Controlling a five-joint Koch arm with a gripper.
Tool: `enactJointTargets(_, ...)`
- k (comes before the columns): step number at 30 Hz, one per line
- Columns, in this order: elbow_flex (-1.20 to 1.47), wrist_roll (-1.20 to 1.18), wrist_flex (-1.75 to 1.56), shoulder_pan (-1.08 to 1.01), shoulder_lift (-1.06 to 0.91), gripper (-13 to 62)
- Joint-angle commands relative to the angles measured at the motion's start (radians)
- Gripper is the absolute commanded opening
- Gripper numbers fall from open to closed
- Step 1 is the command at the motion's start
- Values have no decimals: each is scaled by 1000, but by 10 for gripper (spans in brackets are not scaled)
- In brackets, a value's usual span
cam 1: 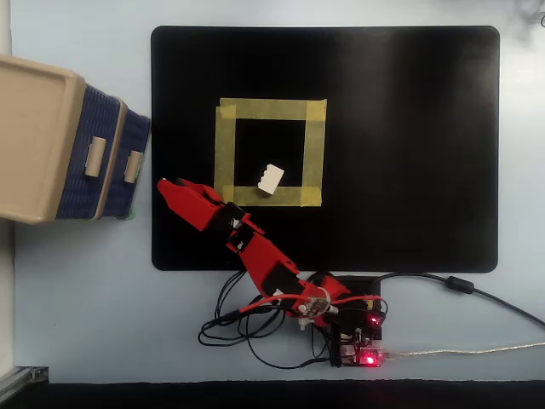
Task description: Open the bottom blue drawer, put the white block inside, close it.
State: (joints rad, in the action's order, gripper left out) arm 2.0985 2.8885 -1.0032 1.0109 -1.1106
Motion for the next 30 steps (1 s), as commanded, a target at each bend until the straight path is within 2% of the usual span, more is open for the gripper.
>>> enactJointTargets(1,-87,17,-160,14,43,336)
enactJointTargets(12,-440,9,-141,25,273,331)
enactJointTargets(22,-541,-6,-25,67,302,281)
enactJointTargets(24,-541,-28,55,72,301,229)
enactJointTargets(26,-541,-38,160,71,301,130)
enactJointTargets(29,-541,-32,279,60,295,-78)
enactJointTargets(30,-540,-31,301,55,293,-83)
